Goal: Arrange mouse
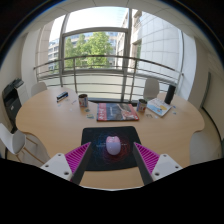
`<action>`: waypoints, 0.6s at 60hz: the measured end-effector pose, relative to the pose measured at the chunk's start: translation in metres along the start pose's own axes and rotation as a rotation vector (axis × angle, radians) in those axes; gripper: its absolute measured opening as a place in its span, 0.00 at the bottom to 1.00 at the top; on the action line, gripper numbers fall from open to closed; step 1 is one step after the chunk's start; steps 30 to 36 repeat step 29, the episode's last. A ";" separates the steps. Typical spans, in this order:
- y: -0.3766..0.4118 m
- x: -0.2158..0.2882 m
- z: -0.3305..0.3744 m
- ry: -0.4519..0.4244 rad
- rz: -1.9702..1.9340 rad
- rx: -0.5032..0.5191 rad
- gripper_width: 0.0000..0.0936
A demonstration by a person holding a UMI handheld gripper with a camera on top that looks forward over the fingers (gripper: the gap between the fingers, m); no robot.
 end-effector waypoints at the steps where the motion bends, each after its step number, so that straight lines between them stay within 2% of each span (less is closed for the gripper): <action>1: 0.001 -0.003 0.007 -0.003 0.001 0.001 0.90; 20: 0.014 -0.069 0.079 -0.005 0.027 0.028 0.90; 36: 0.009 -0.077 0.090 -0.012 0.032 0.022 0.90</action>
Point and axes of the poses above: the point between the fingertips, and its own axes, seen from behind it with the camera up: y to the left, x up, z backward, against the way the camera looks, the point moved 6 cm from there along z, backward, against the way the camera looks, and after that the axes turned 12 degrees about y, right-handed, at the moved point
